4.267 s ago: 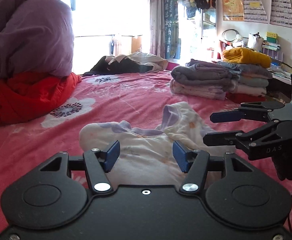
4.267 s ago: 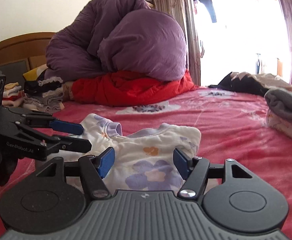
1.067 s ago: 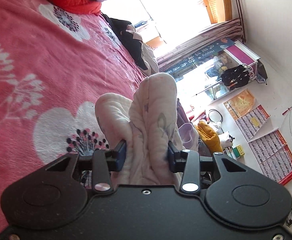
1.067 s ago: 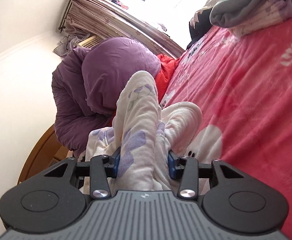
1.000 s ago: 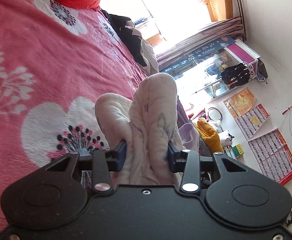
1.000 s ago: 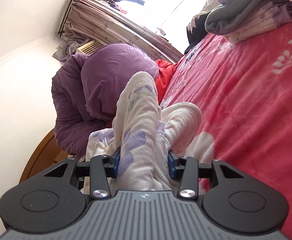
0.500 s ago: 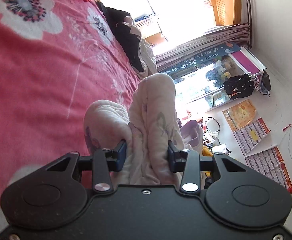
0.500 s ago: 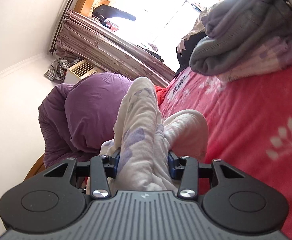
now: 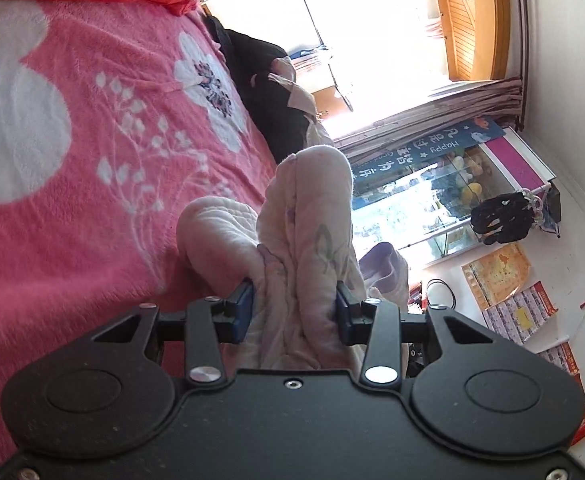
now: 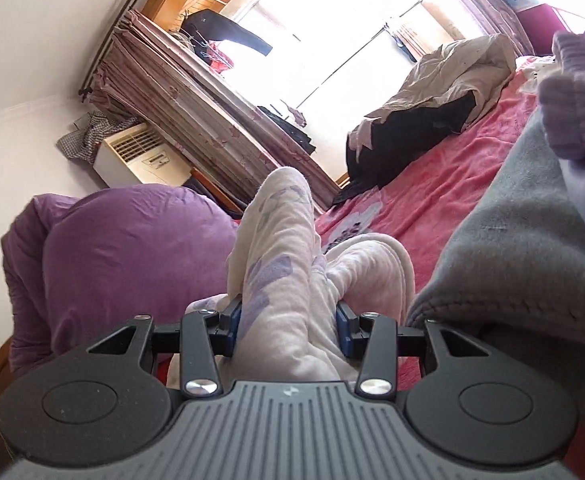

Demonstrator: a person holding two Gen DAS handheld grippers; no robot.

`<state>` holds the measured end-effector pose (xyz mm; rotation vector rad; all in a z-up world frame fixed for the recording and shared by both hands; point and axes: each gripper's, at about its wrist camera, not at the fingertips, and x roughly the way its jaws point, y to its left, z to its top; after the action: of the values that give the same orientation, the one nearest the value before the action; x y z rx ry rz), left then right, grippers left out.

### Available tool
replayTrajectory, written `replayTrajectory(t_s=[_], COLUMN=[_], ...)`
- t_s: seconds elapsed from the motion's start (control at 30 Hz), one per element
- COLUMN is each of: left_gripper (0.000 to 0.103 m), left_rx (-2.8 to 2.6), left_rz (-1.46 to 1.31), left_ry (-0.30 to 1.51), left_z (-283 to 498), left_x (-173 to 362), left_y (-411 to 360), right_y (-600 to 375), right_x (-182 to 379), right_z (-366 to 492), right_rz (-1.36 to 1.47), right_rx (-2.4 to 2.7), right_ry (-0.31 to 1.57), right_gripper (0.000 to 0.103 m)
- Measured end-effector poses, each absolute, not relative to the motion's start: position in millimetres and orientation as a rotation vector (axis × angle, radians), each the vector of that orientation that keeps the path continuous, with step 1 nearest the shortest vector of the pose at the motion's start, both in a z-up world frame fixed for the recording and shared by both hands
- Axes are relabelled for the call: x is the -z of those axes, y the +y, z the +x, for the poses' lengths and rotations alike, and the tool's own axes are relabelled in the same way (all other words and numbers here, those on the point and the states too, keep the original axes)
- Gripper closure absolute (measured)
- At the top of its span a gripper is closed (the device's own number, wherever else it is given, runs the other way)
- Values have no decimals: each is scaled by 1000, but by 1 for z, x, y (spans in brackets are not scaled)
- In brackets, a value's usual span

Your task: Fold clothes

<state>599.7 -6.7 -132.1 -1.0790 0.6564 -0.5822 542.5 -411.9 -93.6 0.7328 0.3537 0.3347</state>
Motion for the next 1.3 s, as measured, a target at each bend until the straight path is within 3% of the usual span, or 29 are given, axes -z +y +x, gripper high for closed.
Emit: replayTrajectory(t_s=[0.17,0.3,0.4,0.47,0.6,0.67,0.87,1.03,1.2,1.3], left_gripper=[55,38,34,27,18,13,10,8,6,6], left_rx=[498,458,440,426,455,458,372,184,-25,-187], left_rz=[-1028,-1012,-1054,-1036,-992,-968,-712,-252,54,63], left_ry=[725,715,704,686,671,651,563,573,541,531], left_z=[610,587,558,527,456,412,275,164,64,35], left_x=[160,142,133,119,86,64,-29,-94,-103,-88], left_y=[-10,7,30,46,72,87,128,135,123,125], right_y=[-382,-351,-347,-346,-353,-359,-365,-349,-321,-301], right_x=[123,114,94,82,66,63,52,20,20,48], right_z=[574,558,530,507,438,398,268,176,105,83], right_rz=[530,299,263,239,254,307,518,525,526,561], right_rx=[-182,-95,-87,-91,-131,-139,-206,-364,-422,-391], right_ry=[452,446,408,388,399,427,521,559,544,550], right_gripper=[60,51,34,18,11,3,1,0,0,0])
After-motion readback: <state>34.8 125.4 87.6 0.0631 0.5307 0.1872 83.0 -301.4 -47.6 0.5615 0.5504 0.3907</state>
